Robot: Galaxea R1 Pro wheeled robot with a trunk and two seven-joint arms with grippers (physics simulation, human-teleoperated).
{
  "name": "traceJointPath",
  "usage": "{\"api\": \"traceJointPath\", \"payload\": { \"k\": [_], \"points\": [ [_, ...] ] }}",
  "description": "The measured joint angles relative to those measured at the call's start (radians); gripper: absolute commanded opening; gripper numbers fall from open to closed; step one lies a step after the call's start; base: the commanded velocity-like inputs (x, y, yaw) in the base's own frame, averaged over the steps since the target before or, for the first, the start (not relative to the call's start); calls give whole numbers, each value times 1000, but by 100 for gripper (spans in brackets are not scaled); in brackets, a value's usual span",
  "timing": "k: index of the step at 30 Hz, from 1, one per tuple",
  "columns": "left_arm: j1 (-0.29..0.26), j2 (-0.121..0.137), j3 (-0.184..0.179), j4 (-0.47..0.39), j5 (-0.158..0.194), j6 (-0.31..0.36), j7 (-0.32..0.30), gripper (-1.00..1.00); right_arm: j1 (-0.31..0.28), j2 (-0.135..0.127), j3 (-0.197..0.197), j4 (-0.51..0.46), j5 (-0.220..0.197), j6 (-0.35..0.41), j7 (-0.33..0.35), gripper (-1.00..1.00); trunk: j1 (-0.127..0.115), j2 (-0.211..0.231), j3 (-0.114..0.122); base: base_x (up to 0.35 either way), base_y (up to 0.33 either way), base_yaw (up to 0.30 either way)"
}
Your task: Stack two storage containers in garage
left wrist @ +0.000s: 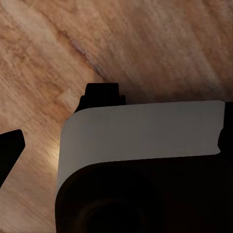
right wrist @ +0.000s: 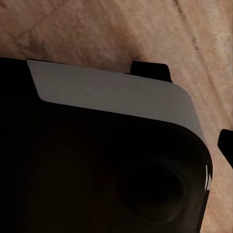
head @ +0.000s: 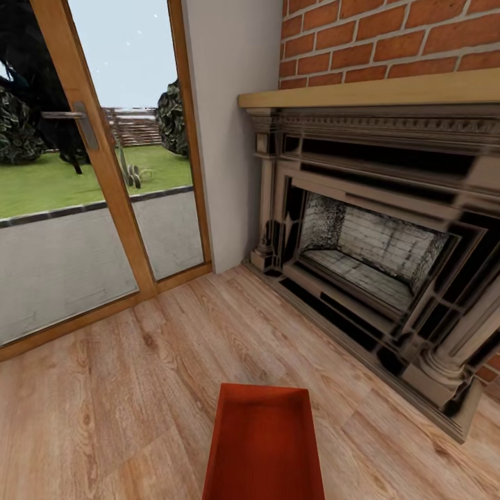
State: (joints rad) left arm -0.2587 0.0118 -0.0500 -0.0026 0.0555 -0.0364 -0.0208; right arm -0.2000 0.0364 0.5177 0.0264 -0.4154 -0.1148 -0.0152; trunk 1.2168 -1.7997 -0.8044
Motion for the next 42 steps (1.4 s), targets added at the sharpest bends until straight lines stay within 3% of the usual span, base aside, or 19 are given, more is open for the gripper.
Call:
{"api": "traceJointPath", "payload": {
  "k": [15,42],
  "points": [
    [0,-1,0,0,0,0,0,100,0,0,0,0,1,-1,0,100,0,0,0,0,-112,0],
    [0,-1,0,0,0,0,0,100,0,1,0,0,-1,1,0,100,0,0,0,0,-3,-1]
  ]
}}
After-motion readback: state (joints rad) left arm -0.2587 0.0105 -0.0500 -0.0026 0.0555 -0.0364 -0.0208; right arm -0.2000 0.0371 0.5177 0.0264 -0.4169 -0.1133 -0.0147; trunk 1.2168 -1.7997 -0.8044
